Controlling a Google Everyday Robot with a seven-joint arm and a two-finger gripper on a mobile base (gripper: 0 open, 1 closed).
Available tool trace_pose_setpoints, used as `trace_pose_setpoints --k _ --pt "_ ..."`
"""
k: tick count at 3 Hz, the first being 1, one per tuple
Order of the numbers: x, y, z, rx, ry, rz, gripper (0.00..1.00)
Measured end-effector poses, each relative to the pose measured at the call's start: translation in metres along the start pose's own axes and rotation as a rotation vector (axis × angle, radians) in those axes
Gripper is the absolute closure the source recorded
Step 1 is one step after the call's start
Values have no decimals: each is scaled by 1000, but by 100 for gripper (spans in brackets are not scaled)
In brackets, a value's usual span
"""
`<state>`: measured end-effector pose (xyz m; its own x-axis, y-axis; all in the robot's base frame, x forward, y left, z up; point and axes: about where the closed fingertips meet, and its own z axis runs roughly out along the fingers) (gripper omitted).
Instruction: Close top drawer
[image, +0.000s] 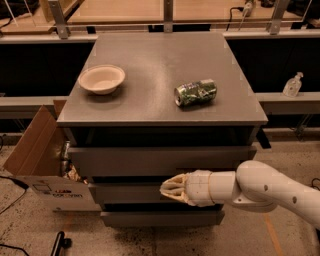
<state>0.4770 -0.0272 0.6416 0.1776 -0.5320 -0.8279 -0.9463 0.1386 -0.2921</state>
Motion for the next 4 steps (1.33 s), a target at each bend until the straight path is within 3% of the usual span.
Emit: trace_pose_setpoints --k 1,2,4 --pt "-1 0 11 -5 37 7 100" --pt "7 -29 20 16 60 29 100" --pt "10 -61 27 52 82 40 100"
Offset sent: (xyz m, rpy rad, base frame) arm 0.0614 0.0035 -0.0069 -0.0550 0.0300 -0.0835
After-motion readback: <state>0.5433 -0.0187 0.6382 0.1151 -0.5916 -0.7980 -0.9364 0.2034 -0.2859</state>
